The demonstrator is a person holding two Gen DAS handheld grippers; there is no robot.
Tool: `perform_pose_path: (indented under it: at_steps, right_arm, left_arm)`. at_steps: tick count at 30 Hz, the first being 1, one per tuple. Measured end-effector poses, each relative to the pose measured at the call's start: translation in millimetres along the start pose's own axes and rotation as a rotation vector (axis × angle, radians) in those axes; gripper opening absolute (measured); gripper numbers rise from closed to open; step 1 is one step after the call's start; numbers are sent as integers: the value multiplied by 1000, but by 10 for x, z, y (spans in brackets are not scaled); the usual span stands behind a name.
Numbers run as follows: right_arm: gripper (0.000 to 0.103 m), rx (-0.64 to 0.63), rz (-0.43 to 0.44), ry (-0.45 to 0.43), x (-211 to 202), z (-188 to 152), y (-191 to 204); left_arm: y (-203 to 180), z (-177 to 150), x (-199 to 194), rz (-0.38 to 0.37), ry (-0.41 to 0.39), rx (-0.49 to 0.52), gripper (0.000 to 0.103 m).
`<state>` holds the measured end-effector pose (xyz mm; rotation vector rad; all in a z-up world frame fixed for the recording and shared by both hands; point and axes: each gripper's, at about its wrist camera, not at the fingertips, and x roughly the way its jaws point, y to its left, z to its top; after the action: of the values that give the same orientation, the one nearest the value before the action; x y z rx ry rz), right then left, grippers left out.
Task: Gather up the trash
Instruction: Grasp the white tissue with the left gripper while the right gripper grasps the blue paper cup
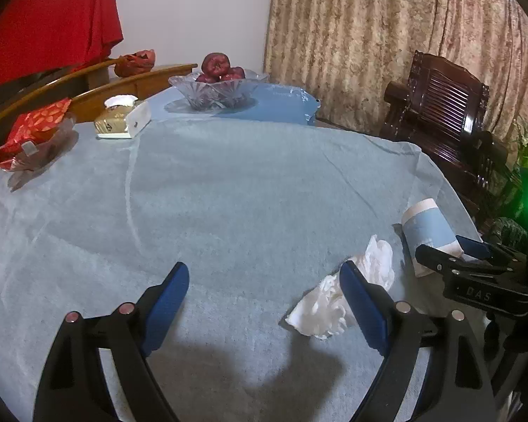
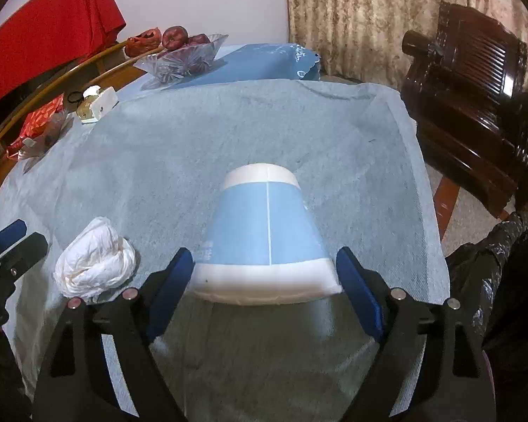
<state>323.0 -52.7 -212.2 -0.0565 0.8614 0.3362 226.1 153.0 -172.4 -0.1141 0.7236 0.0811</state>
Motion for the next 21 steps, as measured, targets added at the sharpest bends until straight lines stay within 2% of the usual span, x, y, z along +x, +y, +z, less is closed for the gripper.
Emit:
perform_pose_path:
  at_steps: [2,8,21]
  right_arm:
    - [72,2,-3,0,-22,-17,-13]
    - [64,-18,10,-13,-153,-79,30]
    - [63,18,30,-13,-235,-160,-22]
  left_arm:
    - [-11,-11,-4,-3,1,2,86]
    - [-89,-67,0,-42,20,14,86]
    - [-308,-148,283,-100,118,46,85]
